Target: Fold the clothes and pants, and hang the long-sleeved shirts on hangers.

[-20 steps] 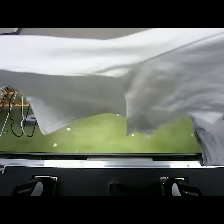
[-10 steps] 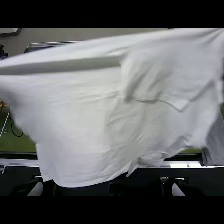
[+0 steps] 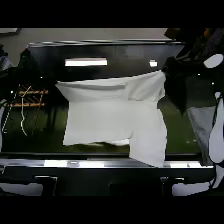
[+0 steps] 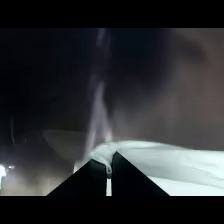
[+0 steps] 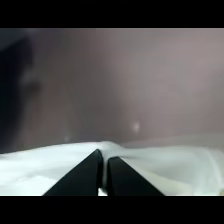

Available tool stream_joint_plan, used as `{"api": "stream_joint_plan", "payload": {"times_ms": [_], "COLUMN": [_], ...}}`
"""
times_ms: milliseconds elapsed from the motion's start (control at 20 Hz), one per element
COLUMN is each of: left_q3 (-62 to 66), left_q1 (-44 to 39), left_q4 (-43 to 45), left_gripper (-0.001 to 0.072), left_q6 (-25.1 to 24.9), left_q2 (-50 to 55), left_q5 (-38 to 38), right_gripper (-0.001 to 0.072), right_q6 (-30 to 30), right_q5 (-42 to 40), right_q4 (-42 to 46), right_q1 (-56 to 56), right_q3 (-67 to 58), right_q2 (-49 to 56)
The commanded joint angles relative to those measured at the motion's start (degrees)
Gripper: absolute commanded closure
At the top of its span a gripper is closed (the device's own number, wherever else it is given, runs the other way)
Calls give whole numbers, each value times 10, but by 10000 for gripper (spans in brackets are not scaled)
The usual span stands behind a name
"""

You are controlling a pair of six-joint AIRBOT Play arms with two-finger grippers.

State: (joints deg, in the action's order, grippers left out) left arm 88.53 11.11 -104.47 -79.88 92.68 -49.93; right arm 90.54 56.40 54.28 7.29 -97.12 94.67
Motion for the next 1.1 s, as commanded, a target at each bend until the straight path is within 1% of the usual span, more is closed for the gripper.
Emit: {"api": "stream_joint_plan", "payload": {"times_ms": [0, 100, 200, 250, 300, 350, 400, 450, 500, 550, 650, 700, 850, 950, 1050], "left_q3": [50, 67, 71, 71, 71, 73, 82, 92, 102, 105, 105, 105, 90, 40, -39], "left_q1": [-21, -20, -23, -23, -23, -21, -17, -12, -3, 6, 21, 29, 52, 66, 83], "left_q4": [-3, -3, -8, -8, -13, -19, -19, -18, -18, -18, -12, -3, 22, 23, 23], "left_gripper": [691, 691, 686, 624, 407, 206, 164, 164, 164, 165, 165, 165, 165, 165, 165], "left_q6": [42, 56, 56, 56, 56, 55, 55, 55, 51, 36, -28, -46, -58, -72, -72], "left_q2": [118, 143, 152, 152, 150, 146, 141, 135, 125, 109, 73, 54, 7, -33, -85], "left_q5": [32, 33, 35, 35, 32, 23, 5, -18, -48, -74, -119, -147, -226, -244, -241], "right_gripper": [680, 680, 674, 630, 578, 518, 422, 343, 317, 306, 303, 304, 305, 309, 310], "right_q6": [-9, -14, -14, -12, -12, -12, -12, -13, -21, -41, -94, -116, -152, -157, -167], "right_q5": [-115, -130, -129, -125, -121, -110, -86, -56, -16, 27, 119, 163, 278, 282, 268], "right_q4": [0, 3, 4, 4, 4, 4, 5, 5, 7, 8, 11, 11, 28, 23, 34], "right_q1": [-33, -48, -51, -51, -48, -43, -36, -23, -3, 20, 76, 107, 181, 218, 232], "right_q3": [2, 2, 2, 2, 2, 1, -1, -1, -1, -1, 1, 6, 66, 156, 255], "right_q2": [91, 116, 131, 133, 132, 127, 118, 106, 89, 74, 47, 37, 11, -18, -51]}}
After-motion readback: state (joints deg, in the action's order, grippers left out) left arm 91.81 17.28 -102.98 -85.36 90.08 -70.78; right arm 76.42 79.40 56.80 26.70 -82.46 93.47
